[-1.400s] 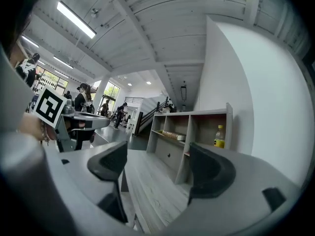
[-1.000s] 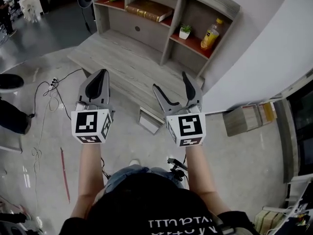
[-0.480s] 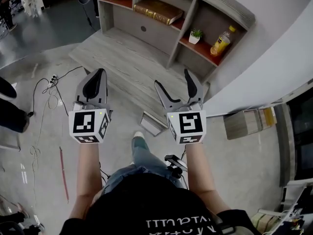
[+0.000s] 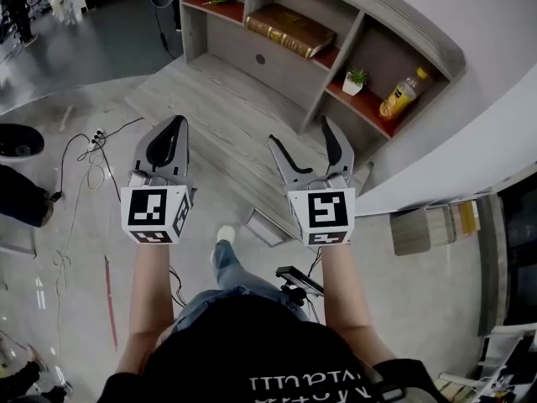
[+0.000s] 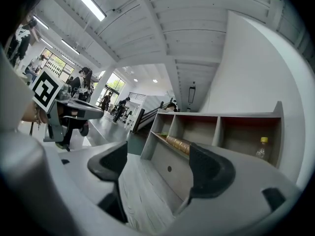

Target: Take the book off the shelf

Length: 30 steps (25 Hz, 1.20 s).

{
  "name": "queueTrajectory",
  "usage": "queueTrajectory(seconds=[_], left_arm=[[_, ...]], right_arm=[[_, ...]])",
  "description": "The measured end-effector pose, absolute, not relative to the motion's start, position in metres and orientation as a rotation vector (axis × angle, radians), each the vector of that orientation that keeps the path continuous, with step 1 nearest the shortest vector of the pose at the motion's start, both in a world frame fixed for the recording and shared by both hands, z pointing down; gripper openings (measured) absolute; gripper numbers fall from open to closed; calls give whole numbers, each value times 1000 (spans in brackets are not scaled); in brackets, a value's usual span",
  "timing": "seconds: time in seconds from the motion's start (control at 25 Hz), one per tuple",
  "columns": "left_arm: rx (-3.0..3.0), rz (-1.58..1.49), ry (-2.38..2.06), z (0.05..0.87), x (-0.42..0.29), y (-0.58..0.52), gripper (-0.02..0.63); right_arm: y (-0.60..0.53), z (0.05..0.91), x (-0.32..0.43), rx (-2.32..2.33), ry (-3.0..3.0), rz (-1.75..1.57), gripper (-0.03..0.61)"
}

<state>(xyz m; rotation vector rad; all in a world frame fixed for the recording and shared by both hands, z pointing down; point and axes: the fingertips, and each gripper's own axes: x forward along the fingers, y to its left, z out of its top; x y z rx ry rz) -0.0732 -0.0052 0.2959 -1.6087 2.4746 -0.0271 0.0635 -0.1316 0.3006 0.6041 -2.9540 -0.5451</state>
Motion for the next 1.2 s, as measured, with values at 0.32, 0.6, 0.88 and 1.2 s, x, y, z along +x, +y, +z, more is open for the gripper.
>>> queueTrajectory(seconds=[0.32,0.6,0.88,1.2], left_arm=[[-1663,-55,2451,299,-134,-57,11],[-1723,-88,2424,302,-188,-108,11],[-1807,-116,2391,311,-233,-162,11],[-1892,-109,2360,323,-261,-219,11]], right_arm=[[-175,298,-1,649,-2935,-570,385],[-227,301,-53,727,-2890,-567,385],[-279,306,-96,843,-2739,-678,385],[-325,315,-124,878,-2694,-648,385]])
